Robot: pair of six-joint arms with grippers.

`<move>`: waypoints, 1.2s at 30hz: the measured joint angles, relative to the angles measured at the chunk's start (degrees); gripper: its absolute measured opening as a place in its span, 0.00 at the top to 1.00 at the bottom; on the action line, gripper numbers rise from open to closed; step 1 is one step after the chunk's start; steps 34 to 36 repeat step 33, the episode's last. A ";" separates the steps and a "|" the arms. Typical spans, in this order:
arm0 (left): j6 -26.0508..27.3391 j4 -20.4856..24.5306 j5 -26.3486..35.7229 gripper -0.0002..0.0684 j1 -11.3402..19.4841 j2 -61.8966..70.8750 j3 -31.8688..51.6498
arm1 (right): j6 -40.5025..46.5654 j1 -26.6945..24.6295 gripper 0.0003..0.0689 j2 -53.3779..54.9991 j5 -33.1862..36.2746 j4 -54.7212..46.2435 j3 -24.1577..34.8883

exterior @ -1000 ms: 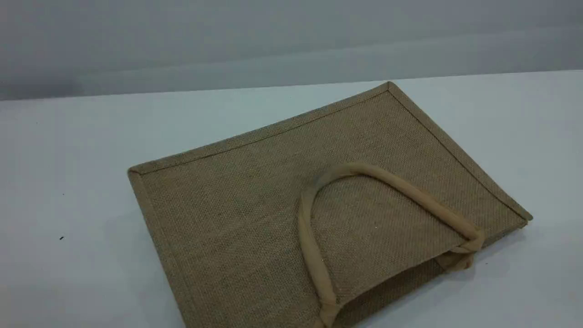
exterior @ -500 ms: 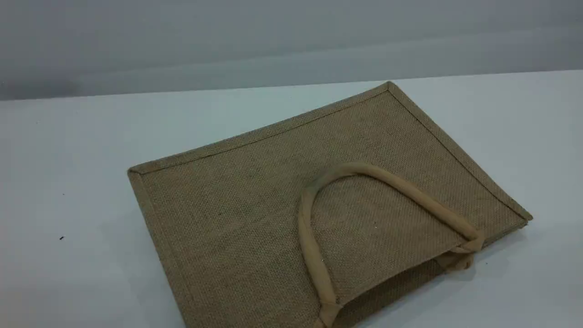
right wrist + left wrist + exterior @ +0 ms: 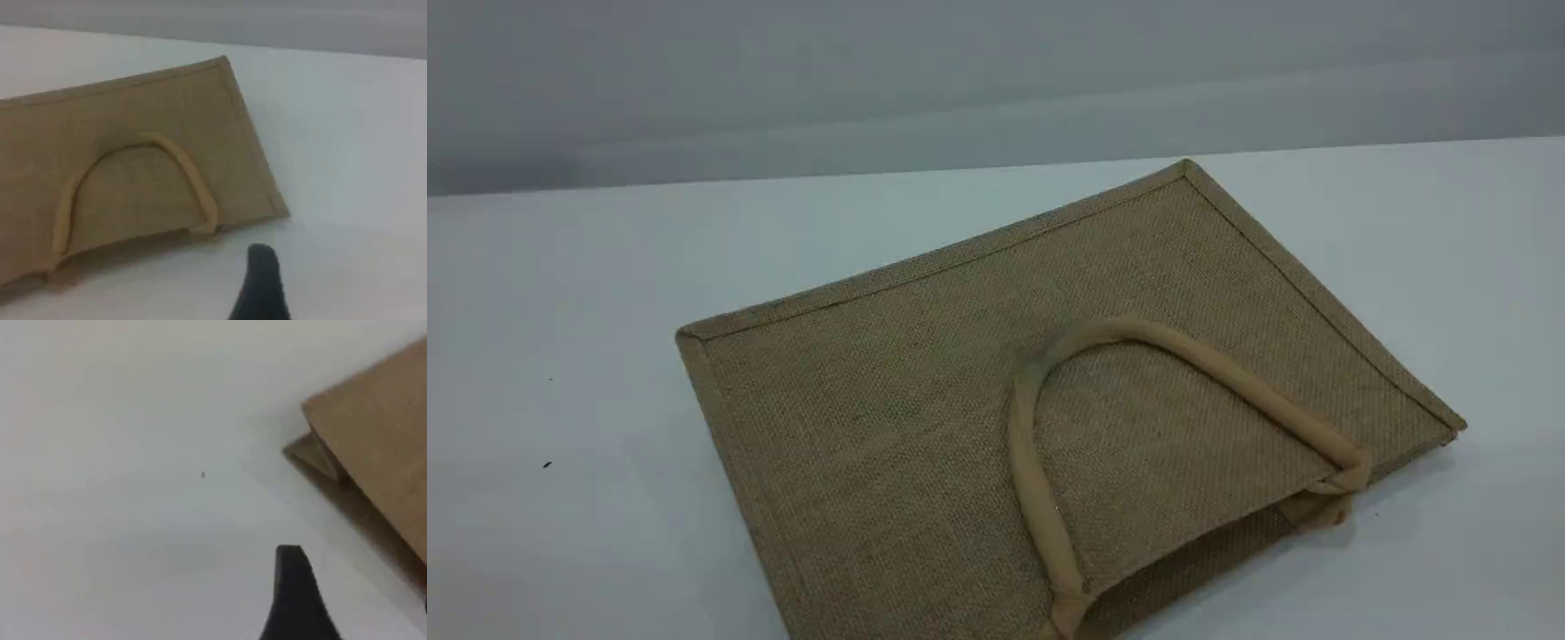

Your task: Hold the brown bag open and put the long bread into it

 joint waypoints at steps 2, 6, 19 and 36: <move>0.00 0.00 0.00 0.41 -0.25 -1.71 0.00 | 0.00 0.00 0.28 0.00 0.00 0.00 0.00; 0.00 0.00 0.00 0.41 -1.00 -4.35 0.00 | 0.00 0.00 0.28 0.00 0.00 0.00 0.00; 0.00 0.00 0.00 0.41 -1.00 -4.25 0.00 | 0.00 0.00 0.28 0.00 -0.05 0.21 0.00; 0.00 0.00 0.00 0.41 -1.00 -4.25 0.00 | 0.00 0.00 0.28 0.00 -0.05 0.24 0.00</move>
